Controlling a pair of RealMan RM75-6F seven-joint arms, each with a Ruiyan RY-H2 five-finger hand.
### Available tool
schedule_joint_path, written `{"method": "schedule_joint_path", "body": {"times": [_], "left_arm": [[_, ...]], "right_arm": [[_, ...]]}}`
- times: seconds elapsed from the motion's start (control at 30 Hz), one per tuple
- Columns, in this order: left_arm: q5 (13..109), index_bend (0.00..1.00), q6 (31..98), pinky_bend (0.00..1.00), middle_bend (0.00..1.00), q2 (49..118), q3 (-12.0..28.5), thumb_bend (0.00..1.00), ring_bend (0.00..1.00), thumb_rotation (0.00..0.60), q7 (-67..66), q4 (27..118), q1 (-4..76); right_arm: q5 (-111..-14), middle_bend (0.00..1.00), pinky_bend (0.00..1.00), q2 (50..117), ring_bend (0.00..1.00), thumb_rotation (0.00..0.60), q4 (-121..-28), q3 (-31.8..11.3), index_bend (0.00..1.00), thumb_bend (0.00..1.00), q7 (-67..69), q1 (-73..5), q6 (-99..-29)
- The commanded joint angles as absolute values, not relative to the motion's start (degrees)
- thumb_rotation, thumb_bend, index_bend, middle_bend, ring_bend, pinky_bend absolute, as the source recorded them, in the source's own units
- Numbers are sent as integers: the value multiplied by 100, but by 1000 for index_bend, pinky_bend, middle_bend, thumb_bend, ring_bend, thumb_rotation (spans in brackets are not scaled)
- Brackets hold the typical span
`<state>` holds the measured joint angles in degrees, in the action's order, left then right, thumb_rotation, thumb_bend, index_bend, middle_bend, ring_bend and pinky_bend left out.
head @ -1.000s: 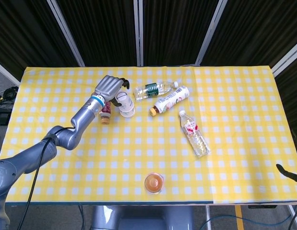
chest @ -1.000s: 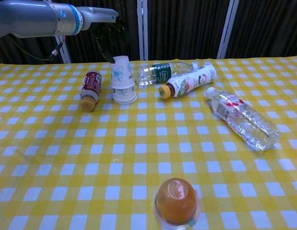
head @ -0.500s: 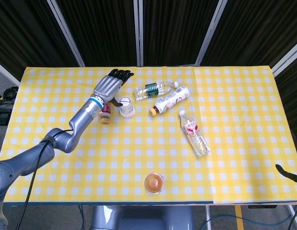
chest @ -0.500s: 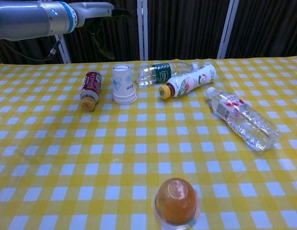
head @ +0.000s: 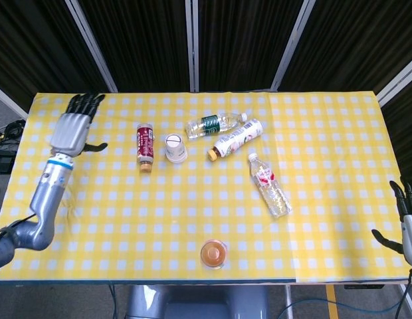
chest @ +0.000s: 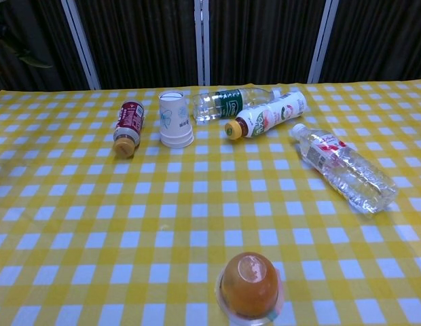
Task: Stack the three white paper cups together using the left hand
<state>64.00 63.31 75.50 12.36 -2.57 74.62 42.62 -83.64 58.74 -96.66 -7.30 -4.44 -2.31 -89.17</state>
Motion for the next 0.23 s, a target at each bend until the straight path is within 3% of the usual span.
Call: {"method": "schedule_joint_path", "body": {"times": [0.03, 0.23], "left_arm": [[6431, 0, 7251, 0, 0, 6955, 882, 0, 0, 600, -463, 8447, 3330], [6683, 0, 8103, 0, 0, 6460, 392, 0, 0, 600, -573, 9576, 2390]], "right_arm": [[-8434, 0, 0, 5866, 0, 600, -9663, -695, 0, 0, -463, -254, -8890], [-8599, 0, 0, 5852, 0, 600, -9678, -635, 0, 0, -482, -266, -8909]]}}
